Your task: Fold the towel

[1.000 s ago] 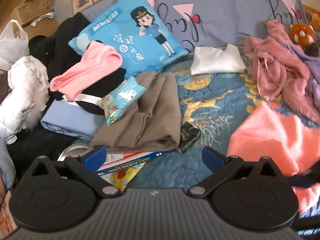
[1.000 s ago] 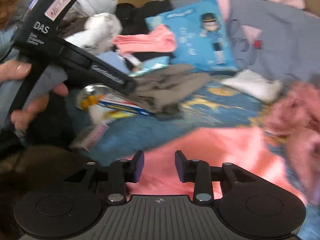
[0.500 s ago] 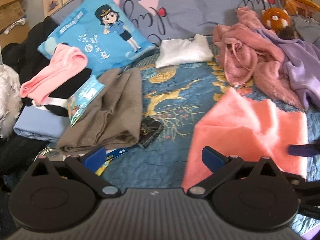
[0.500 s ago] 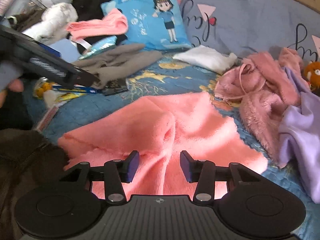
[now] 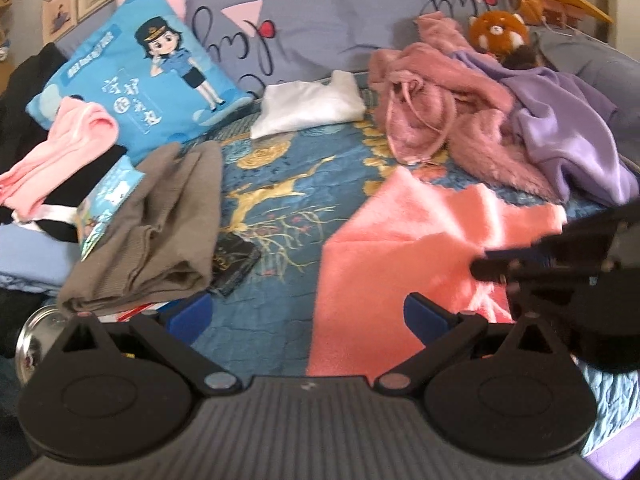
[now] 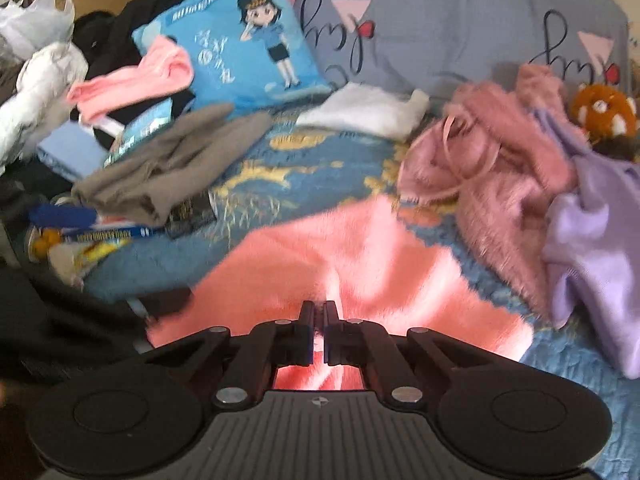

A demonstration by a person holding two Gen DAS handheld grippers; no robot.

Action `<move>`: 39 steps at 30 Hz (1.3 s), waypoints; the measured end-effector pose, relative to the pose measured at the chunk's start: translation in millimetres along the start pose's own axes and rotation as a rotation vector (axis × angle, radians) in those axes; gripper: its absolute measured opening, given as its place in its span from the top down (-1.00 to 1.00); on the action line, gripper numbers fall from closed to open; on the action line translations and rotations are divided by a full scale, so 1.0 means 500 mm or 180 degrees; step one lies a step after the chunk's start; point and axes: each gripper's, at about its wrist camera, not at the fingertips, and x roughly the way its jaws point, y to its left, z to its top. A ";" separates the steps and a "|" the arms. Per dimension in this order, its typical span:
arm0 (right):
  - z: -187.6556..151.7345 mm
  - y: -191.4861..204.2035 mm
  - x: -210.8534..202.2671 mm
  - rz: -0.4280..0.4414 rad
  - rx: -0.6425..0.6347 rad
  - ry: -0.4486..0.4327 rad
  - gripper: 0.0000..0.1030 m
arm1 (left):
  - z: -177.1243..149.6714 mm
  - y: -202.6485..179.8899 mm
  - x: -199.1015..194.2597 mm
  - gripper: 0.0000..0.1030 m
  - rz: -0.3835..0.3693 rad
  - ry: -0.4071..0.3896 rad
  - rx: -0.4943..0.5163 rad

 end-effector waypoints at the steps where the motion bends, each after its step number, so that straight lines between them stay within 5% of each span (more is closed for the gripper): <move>1: 0.008 0.004 -0.010 -0.0031 -0.0013 -0.0038 0.94 | -0.002 0.000 0.000 -0.99 -0.0017 -0.0009 -0.0001; 20: 0.101 0.042 -0.133 -0.0166 -0.0186 -0.0589 0.94 | -0.018 0.034 0.004 -0.99 -0.0133 -0.0037 -0.0208; 32: 0.197 0.057 -0.265 -0.0208 -0.0290 -0.1388 0.95 | -0.021 0.041 0.005 -0.99 -0.0045 -0.0017 -0.0253; 39: 0.203 0.040 -0.277 -0.0362 -0.0364 -0.1395 0.88 | -0.026 0.061 0.009 -0.99 0.0033 0.0033 -0.0340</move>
